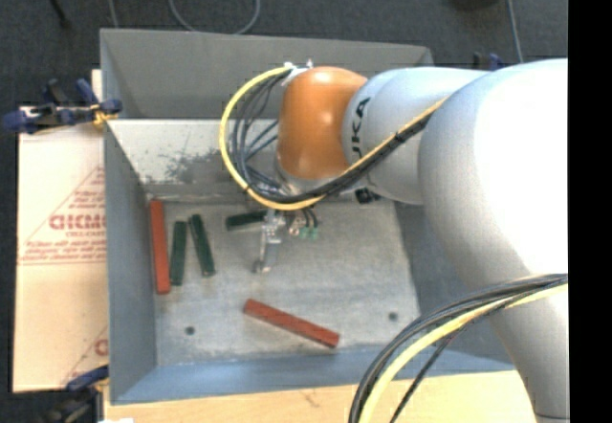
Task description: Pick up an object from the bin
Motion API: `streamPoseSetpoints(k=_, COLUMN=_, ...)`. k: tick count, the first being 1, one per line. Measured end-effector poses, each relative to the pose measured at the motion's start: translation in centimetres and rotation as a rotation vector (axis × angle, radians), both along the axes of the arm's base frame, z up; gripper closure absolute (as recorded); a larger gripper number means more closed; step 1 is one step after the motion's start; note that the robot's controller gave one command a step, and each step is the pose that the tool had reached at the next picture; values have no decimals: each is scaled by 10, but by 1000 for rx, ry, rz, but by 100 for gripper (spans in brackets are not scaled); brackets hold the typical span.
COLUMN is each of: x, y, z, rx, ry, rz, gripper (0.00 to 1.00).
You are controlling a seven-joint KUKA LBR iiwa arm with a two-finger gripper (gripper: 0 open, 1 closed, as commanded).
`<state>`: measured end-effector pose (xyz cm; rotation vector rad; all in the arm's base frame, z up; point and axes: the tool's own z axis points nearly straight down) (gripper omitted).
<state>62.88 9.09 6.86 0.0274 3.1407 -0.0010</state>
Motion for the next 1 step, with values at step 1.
streamPoseSetpoints(k=1, x=1, y=-1, z=1, rx=0, ry=-3, rz=-2, gripper=0)
